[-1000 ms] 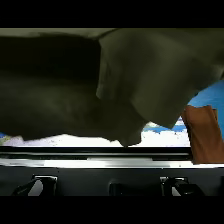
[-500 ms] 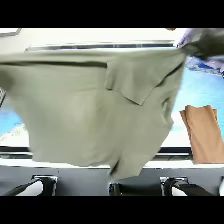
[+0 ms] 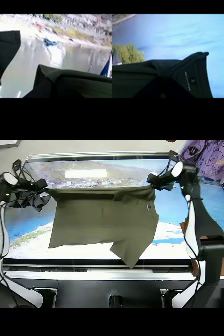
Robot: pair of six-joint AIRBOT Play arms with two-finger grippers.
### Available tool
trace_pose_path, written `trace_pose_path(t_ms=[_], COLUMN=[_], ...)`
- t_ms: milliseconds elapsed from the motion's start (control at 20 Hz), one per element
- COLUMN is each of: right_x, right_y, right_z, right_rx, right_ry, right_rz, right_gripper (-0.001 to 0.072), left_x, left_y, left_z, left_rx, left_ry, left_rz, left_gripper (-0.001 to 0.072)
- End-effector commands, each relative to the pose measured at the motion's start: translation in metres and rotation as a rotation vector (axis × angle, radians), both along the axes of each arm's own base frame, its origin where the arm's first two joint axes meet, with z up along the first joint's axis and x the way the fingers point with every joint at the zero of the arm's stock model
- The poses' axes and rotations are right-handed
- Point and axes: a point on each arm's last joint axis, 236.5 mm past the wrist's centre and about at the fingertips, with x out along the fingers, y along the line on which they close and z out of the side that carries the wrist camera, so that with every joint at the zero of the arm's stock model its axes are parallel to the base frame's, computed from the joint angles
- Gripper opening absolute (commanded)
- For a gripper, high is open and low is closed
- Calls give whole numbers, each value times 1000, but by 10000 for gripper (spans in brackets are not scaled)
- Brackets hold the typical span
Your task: Fold the clothes and pants, and hang the long-sleeved shirts on hangers.
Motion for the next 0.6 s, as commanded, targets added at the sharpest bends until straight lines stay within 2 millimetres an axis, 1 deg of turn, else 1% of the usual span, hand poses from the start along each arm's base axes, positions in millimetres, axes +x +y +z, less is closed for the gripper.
trace_pose_path(t_ms=[0,50,100,200,350,450,550], right_x=[31,29,24,10,-25,-48,-65], right_y=[-12,-13,-13,-13,-16,-17,-18], right_z=[-9,-6,-5,-12,-35,-45,-50], right_rx=[-50,-55,-59,-65,-91,-99,-112], right_ry=[-106,-102,-87,-17,154,259,331], right_rz=[-26,-24,-21,-11,11,25,54], right_gripper=[28,28,28,28,29,29,29], left_x=[31,30,27,9,-24,-46,-63], left_y=[3,4,3,-4,-11,-15,-18], left_z=[-8,-6,-9,-23,-42,-51,-57], left_rx=[14,14,10,-6,-17,-22,-28], left_ry=[-78,-77,-58,37,194,289,365], left_rz=[18,17,12,-16,-61,-87,-107], left_gripper=[15,15,15,15,15,15,16])
